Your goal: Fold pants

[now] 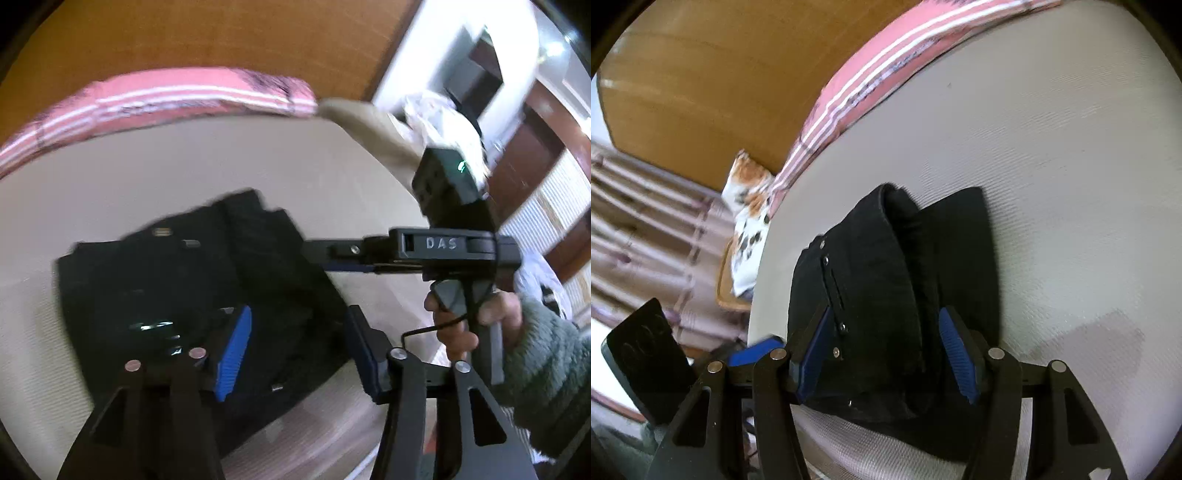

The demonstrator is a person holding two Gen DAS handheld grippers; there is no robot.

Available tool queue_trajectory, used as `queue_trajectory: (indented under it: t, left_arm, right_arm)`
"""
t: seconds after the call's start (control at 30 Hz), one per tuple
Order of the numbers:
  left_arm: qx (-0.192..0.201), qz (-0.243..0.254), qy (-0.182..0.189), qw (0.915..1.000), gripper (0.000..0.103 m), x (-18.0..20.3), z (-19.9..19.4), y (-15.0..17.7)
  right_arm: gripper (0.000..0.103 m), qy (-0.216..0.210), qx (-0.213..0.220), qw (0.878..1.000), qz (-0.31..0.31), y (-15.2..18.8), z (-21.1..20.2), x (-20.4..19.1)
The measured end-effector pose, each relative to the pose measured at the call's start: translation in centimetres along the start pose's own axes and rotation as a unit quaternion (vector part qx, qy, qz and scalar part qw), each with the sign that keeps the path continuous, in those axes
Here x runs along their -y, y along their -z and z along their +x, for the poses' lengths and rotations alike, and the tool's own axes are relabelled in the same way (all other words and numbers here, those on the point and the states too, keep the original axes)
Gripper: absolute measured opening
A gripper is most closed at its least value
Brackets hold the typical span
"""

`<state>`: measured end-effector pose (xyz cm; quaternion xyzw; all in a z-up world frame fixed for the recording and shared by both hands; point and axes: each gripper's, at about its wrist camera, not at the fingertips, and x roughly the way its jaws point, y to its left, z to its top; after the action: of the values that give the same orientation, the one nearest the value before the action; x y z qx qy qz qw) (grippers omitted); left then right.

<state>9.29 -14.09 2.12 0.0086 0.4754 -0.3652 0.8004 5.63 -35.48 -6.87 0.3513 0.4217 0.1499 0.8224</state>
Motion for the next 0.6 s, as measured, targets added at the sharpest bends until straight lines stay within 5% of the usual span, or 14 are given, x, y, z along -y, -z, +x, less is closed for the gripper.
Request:
queue_trajectory:
  t: [0.17,0.4,0.47,0.6]
  left_arm:
    - [0.005,-0.090,-0.069,0.9935,0.057,-6.2,-1.4,1.6]
    - [-0.028,-0.135,-0.079,0.9873,0.057,-9.1,1.0,3.9]
    - [-0.033,-0.127,-0.085,0.9877,0.057,-9.2,1.9,4.2]
    - [-0.022,-0.127,-0.080,0.9885,0.058,-9.8,2.1,4.2]
  right_arm:
    - [0.057,-0.001,-0.015,1.000,0.006,-1.8,2.8,2.0]
    - [0.056,-0.062,-0.012,0.998,0.011,-3.1,5.1,2.5]
    - [0.049,-0.069,-0.017,0.997,0.010,-3.0,5.4,2.4]
    - [0.015,-0.084,-0.026,0.996,0.033,-2.4,5.5,2.7]
